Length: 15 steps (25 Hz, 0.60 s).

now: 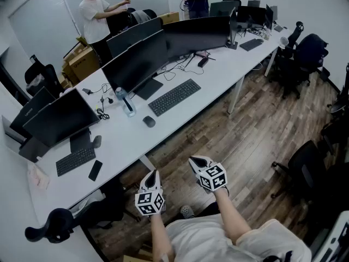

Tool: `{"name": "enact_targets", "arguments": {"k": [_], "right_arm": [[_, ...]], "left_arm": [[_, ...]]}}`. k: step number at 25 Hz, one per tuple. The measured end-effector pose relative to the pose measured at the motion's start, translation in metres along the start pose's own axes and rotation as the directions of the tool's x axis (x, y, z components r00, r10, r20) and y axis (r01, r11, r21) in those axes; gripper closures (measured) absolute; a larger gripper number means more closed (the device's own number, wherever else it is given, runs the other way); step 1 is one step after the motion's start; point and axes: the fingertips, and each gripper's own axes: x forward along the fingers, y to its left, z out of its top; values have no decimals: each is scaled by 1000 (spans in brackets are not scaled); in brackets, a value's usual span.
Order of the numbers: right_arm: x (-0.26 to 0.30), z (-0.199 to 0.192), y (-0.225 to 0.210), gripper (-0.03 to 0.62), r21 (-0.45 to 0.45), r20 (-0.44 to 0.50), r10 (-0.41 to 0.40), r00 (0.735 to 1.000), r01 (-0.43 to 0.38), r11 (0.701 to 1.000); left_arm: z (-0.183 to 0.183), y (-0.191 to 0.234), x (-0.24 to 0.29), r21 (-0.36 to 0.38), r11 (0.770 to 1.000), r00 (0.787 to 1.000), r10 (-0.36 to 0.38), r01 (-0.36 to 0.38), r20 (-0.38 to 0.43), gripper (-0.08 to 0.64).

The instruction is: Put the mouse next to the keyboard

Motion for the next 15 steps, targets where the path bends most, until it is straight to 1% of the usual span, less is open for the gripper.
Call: {"name": "enact_targets", "arguments": {"k": [4,8,11,13,15], "right_arm": [[1,-2,0,586,-8,-4,-12,1000,12,1000],[3,-6,1,586,-15,-27,-29,999,29,999],[0,-6,1,586,-24,-23,-47,999,47,999],[-1,-4,-2,586,-6,0,-62,998,62,998],[-4,-3,-2,586,34,25,-52,998,51,998]], "left_arm": [[-2,1,1,0,1000,1000,-22,22,-3,538],[-2,6,-2,11,1000,1000,-17,17,-8,537],[-2,7,-3,7,1000,1000,-16,16,4,538],[0,7,-3,7,1000,1000,-19,19,17,538],[-1,6,-4,8,1000,1000,-24,24,21,537]]}}
